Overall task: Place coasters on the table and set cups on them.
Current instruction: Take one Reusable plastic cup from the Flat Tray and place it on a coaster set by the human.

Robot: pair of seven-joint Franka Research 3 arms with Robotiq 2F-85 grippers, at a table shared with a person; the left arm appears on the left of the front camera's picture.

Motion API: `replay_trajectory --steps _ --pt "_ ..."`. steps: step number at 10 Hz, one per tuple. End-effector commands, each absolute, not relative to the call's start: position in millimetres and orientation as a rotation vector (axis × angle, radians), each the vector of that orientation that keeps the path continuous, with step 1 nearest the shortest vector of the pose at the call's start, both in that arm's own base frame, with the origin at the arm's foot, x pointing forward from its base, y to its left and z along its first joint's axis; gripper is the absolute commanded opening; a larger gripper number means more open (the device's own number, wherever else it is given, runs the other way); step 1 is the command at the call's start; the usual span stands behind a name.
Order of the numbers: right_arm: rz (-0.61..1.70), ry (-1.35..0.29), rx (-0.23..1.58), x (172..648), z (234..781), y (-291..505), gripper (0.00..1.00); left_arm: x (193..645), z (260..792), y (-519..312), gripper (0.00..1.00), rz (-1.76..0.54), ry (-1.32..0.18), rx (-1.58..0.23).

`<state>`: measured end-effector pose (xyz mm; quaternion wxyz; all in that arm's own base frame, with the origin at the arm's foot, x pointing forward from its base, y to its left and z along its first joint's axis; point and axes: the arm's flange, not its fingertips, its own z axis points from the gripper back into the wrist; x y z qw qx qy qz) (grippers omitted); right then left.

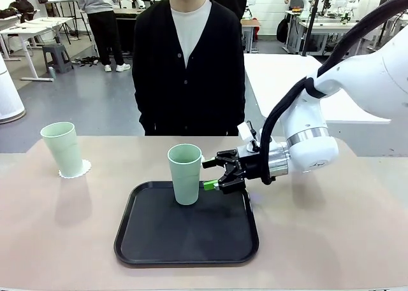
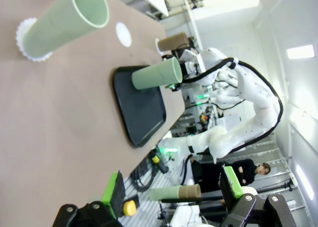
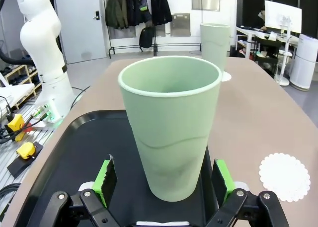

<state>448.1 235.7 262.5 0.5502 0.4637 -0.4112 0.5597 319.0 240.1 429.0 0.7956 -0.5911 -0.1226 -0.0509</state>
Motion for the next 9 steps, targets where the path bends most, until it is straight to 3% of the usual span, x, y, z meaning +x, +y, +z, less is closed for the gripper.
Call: replay_trajectory --steps 1,9 --pt "1.33 -1.01 1.057 451.2 254.2 248.3 1.0 317.0 429.7 239.7 1.0 -0.114 -0.276 -1.278" --pt "1.34 -0.98 1.064 459.7 241.0 270.1 1.0 317.0 429.7 239.7 1.0 -0.114 -0.276 -1.278"
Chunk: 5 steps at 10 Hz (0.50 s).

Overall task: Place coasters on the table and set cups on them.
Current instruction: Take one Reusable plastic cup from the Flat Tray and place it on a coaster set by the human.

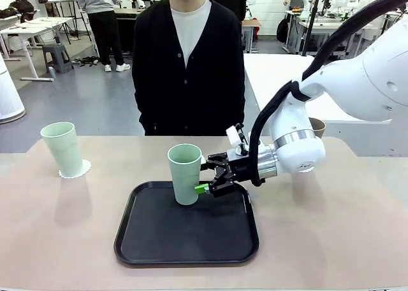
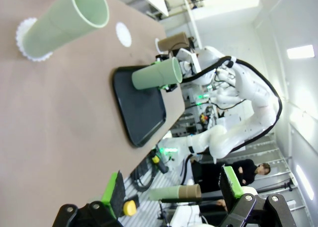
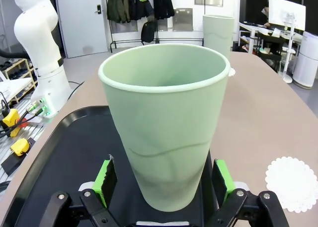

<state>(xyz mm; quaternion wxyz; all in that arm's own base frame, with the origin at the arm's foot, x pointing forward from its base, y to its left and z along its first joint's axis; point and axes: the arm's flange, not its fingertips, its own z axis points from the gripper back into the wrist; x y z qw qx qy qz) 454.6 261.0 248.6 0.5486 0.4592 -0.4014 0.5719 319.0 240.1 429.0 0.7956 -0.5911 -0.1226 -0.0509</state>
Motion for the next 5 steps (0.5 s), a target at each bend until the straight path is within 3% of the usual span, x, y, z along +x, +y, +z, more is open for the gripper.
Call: replay_trajectory --steps 1,5 --pt "1.339 -0.978 1.069 460.5 240.1 272.9 1.0 317.0 429.7 239.7 1.0 -0.114 -0.276 -1.278" --pt "1.345 -0.971 1.08 460.5 235.7 284.0 1.0 317.0 429.7 239.7 1.0 -0.114 -0.276 -1.278"
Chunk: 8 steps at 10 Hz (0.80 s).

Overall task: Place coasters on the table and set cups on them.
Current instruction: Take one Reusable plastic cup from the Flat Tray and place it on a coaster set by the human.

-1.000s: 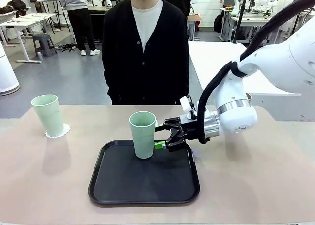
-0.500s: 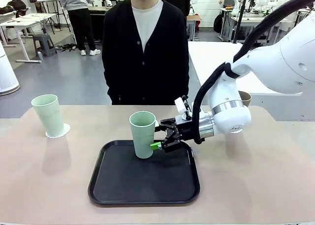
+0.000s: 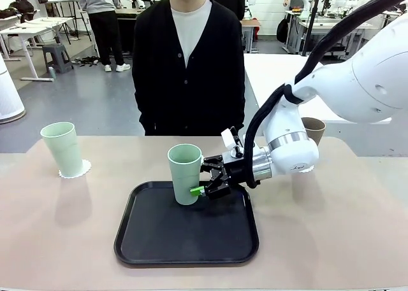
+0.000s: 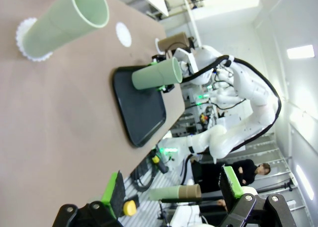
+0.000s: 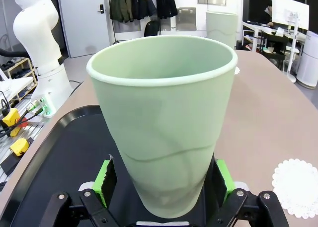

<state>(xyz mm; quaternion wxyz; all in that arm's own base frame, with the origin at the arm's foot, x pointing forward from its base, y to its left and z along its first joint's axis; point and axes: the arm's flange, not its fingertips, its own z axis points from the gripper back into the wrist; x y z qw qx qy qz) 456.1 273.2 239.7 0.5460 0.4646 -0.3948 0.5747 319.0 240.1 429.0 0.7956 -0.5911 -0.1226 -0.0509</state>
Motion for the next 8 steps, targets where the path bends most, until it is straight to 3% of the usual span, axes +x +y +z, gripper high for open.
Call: replay_trajectory --steps 1,6,8 --pt "1.346 -0.966 1.082 460.0 235.3 288.3 1.0 317.0 429.7 239.7 1.0 -0.114 -0.276 -1.278" --pt "1.33 -0.946 1.122 465.1 231.1 302.0 1.0 317.0 429.7 239.7 1.0 -0.114 -0.276 -1.278" --pt "1.344 -0.942 1.152 465.8 230.1 301.5 0.41 317.0 429.7 239.7 1.0 -0.114 -0.276 -1.278"
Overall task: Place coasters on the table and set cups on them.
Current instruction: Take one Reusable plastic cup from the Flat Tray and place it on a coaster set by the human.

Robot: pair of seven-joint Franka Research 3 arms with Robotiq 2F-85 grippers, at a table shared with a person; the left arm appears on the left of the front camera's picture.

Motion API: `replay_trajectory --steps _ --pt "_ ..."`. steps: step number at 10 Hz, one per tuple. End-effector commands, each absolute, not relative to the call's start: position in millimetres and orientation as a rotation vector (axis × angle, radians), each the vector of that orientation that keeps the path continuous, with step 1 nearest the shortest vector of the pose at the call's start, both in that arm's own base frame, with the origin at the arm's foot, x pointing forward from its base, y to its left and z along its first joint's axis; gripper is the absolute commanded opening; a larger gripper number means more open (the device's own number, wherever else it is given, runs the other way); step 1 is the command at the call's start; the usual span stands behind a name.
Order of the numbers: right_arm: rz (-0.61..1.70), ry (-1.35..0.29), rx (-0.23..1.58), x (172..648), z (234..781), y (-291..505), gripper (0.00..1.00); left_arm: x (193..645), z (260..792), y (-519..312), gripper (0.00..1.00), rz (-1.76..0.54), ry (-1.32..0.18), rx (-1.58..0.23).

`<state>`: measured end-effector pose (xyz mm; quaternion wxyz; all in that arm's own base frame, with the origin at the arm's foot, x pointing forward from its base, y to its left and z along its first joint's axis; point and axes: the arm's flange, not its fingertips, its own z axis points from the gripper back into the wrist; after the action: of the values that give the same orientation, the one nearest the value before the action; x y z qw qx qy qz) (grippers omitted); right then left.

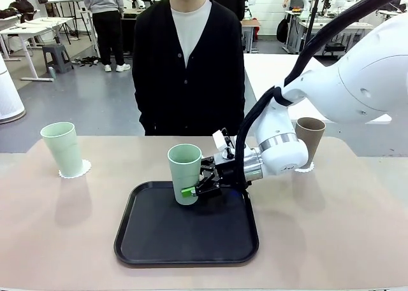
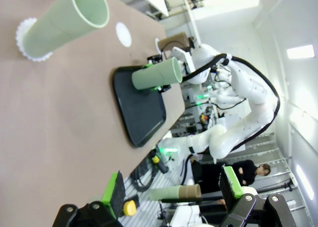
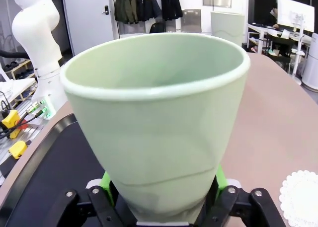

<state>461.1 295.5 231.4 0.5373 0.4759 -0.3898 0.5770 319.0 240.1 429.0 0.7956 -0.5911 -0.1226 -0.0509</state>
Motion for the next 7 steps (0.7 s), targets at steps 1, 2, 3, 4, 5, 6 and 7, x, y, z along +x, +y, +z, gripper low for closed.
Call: replay_trajectory --steps 1,2,3,4,5,6,7 --pt "1.344 -0.94 1.162 465.9 229.5 301.7 0.12 317.0 429.7 239.7 1.0 -0.114 -0.276 -1.278" --pt "1.344 -0.937 1.163 466.6 229.3 300.9 0.0 317.0 429.7 239.7 1.0 -0.114 -0.276 -1.278" --pt "1.346 -0.937 1.163 466.5 229.6 301.0 0.0 317.0 429.7 239.7 1.0 -0.114 -0.276 -1.278" --pt "1.346 -0.935 1.163 465.9 229.7 300.6 0.0 317.0 429.7 239.7 1.0 -0.114 -0.276 -1.278" --pt "1.316 -0.939 1.179 461.6 239.9 298.5 0.23 317.0 429.7 239.7 1.0 -0.114 -0.276 -1.278" --pt "1.29 -0.937 1.188 455.2 266.0 296.2 0.23 317.0 429.7 239.7 1.0 -0.114 -0.276 -1.278" --pt "1.29 -0.931 1.174 451.2 292.9 294.8 0.23 317.0 429.7 239.7 1.0 -0.114 -0.276 -1.278"
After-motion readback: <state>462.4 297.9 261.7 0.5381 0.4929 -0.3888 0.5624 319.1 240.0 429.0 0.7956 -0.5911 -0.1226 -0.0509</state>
